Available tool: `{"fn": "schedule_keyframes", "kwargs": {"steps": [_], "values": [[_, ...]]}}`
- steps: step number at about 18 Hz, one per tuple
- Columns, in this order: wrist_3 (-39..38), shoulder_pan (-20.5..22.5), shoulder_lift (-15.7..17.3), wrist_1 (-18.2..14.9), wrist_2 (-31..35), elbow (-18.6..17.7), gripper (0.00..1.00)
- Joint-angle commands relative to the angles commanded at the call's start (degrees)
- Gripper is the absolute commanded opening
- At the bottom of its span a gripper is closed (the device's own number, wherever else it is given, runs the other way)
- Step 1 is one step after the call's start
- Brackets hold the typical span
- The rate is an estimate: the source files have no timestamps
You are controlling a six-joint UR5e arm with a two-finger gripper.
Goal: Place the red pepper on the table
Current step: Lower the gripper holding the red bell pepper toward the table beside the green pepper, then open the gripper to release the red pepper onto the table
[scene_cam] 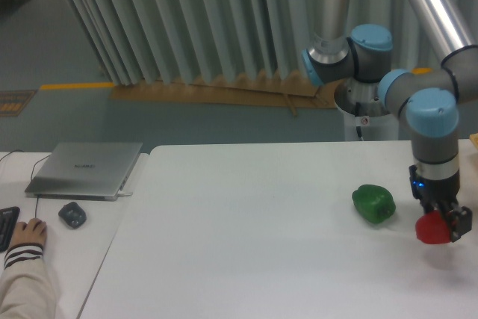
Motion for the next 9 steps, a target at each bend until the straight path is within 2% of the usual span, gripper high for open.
{"fn": "schedule_keyframes", "kwargs": {"steps": [1,3,9], "values": [[0.0,0.0,0.0,0.0,0.0,-0.1,0.92],[-0.3,0.0,0.1,0.0,0.1,0.0,1.00],[-0.2,1.2,1.6,-0.2,0.1,0.7,1.00]]}}
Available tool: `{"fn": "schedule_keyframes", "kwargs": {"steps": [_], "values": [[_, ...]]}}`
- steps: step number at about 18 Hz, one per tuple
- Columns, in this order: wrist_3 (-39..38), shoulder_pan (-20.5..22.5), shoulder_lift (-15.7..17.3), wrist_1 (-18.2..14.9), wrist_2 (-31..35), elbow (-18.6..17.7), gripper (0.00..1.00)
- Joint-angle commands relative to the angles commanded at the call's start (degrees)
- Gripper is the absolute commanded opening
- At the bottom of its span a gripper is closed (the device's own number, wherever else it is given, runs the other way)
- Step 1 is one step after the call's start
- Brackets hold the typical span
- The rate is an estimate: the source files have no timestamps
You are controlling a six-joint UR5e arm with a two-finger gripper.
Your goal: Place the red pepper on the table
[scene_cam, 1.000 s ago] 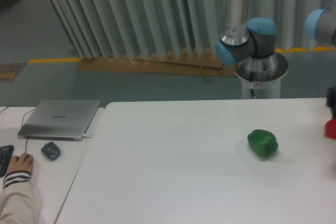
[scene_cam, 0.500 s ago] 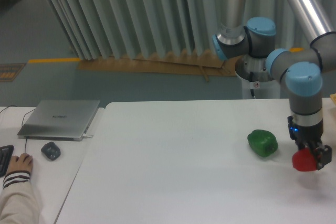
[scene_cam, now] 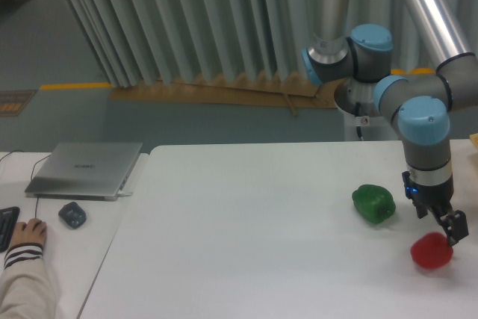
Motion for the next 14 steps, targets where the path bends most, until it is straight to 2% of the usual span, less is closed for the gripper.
{"fn": "schedule_keyframes", "kwargs": {"steps": [4,7,10,12,14], "values": [[2.9,5.2,4.2,0.0,0.1,0.3,1.00],[11.3,11.9,6.6,-0.1,-0.9,1.2,1.00],[21.7,18.4,6.9,-1.3,-5.2,2.1,1.00],[29.9,20.1,6.9,-3.0,-5.6,2.2,1.00],[30.1,19.9,6.9,-5.9,-5.5,1.2,1.00]]}}
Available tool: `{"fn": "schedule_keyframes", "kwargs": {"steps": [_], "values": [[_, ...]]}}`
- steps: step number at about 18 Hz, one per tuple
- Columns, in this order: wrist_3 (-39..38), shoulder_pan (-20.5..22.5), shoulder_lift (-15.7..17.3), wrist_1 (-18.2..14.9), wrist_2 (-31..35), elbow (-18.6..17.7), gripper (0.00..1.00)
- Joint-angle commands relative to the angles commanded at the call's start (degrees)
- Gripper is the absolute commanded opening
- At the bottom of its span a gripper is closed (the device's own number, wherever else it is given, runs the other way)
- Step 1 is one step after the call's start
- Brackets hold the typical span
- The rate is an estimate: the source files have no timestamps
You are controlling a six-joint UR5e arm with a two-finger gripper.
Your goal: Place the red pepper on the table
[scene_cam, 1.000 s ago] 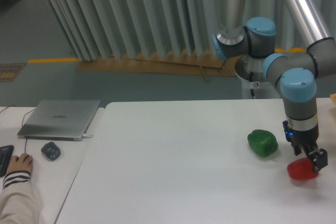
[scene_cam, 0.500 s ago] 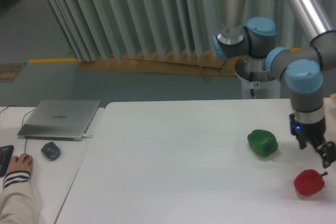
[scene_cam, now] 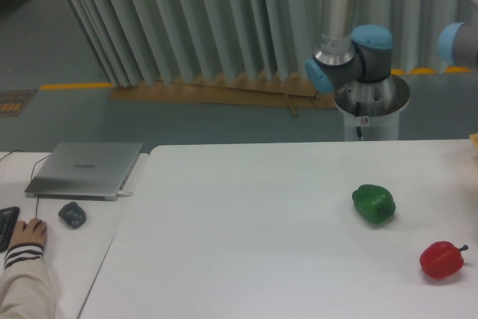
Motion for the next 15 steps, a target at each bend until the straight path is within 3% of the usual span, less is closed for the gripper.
{"fn": "schedule_keyframes", "kwargs": {"steps": [2,15], "values": [[0.2,-0.2,0.2,-1.7,-0.6,-1.1,1.00],[2.3,0.7,-0.2,-1.7,-0.9,-3.3,1.00]]}}
